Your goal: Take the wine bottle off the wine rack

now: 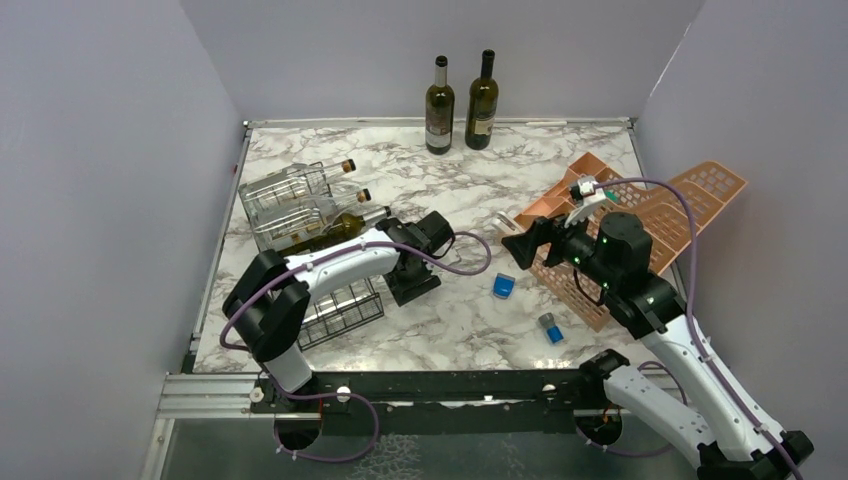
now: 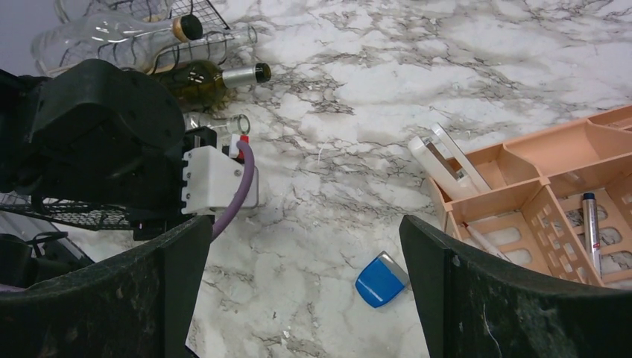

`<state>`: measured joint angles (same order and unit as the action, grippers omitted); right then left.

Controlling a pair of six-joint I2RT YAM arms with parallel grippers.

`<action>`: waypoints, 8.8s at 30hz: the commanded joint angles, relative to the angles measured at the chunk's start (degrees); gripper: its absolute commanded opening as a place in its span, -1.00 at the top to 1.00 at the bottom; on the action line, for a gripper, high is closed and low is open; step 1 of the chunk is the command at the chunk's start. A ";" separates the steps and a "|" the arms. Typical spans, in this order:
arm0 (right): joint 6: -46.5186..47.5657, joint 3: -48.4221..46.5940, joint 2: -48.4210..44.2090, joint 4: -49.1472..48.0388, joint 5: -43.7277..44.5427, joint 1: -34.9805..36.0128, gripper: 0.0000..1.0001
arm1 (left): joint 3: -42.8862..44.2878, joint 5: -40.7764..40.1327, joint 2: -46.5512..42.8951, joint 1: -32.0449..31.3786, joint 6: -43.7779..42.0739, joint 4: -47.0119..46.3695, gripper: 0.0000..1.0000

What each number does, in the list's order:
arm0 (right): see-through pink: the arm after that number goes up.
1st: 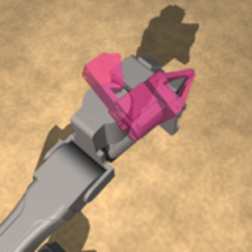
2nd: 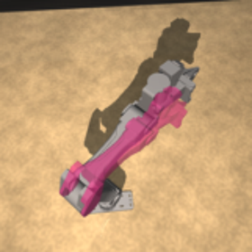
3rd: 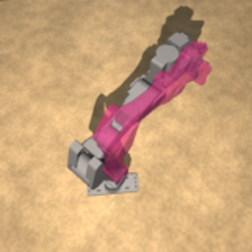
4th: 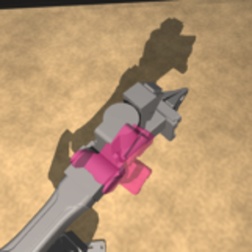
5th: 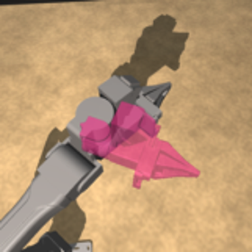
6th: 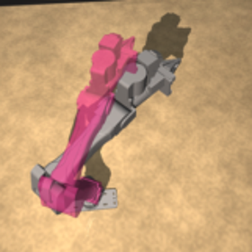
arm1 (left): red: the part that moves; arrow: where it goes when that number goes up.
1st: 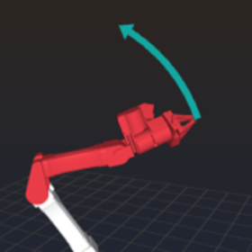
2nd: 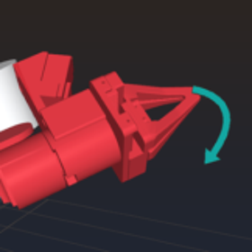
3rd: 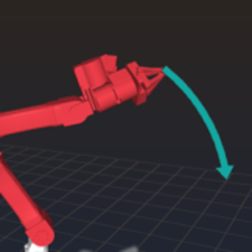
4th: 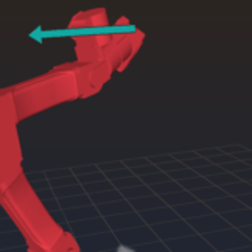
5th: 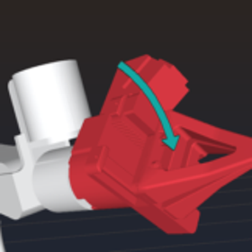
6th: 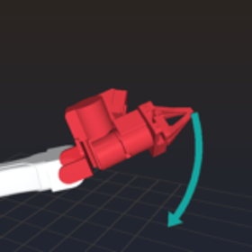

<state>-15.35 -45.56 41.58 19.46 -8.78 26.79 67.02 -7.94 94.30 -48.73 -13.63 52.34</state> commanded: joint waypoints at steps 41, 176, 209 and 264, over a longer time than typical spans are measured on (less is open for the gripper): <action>-0.09 0.54 2.81 -1.49 1.41 0.12 -0.99 | -0.59 -2.87 1.83 1.67 -1.94 -6.58 0.43; 8.35 -6.65 40.59 -55.72 19.05 17.86 0.17 | 7.38 -15.27 -34.38 -2.25 25.76 -32.24 -0.99; 17.52 -44.50 86.47 -78.74 24.55 -0.87 0.16 | -12.97 -33.37 -44.30 3.41 13.89 -43.44 -0.98; 11.74 -33.20 79.84 -68.97 23.40 -6.15 -0.99 | -13.26 -20.97 -44.20 11.03 22.61 -40.69 -0.98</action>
<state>-0.99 -82.30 128.53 -53.60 13.72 20.93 54.28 -32.21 52.42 -37.98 5.19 10.22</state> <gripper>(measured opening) 0.995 0.991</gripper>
